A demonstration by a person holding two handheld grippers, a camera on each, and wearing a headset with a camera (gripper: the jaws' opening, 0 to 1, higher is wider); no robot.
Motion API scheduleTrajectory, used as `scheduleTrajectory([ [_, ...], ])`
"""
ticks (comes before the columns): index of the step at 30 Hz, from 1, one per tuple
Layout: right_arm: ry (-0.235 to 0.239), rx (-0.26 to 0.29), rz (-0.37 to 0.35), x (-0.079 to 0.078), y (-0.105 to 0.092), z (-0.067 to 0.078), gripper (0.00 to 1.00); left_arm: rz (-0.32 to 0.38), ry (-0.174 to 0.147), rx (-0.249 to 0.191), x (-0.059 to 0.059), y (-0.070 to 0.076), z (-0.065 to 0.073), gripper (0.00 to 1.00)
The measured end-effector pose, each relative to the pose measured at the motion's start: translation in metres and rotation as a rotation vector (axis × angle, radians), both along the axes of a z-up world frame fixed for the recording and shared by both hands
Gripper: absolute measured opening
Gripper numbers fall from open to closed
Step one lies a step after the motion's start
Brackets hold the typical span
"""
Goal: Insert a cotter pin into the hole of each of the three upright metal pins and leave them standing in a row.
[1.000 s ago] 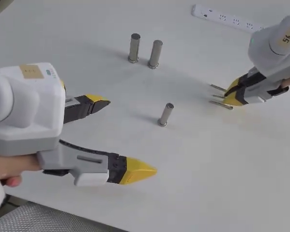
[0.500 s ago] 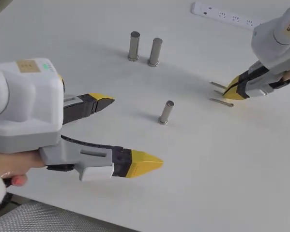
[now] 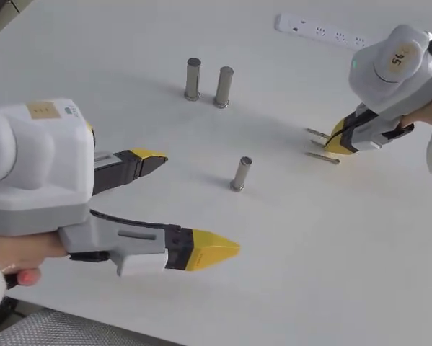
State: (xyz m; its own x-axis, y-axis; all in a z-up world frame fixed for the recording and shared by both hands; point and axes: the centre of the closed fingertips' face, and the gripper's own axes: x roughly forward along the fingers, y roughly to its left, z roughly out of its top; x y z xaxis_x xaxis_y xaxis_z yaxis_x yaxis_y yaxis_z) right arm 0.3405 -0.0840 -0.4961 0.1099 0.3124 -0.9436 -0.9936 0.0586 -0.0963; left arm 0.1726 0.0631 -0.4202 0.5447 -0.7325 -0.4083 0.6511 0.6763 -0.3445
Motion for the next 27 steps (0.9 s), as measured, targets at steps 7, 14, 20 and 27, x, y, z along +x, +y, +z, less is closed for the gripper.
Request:
scheduleTrajectory([
  [7, -0.043, 0.049, 0.013, -0.006, 0.007, 0.024, 0.0, 0.006, -0.011, -0.003, -0.002, -0.002, 0.006, 0.9],
  [14, -0.086, 0.099, 0.022, -0.014, 0.017, 0.051, 0.0, 0.014, -0.021, -0.015, -0.002, -0.003, 0.013, 0.89],
  [20, -0.14, 0.128, 0.046, -0.029, 0.025, 0.075, 0.0, 0.006, -0.009, -0.001, -0.003, 0.0, 0.015, 0.89],
  [27, -0.219, 0.193, 0.051, -0.046, 0.038, 0.11, 0.0, 0.011, -0.023, -0.035, 0.007, -0.001, 0.029, 0.82],
])
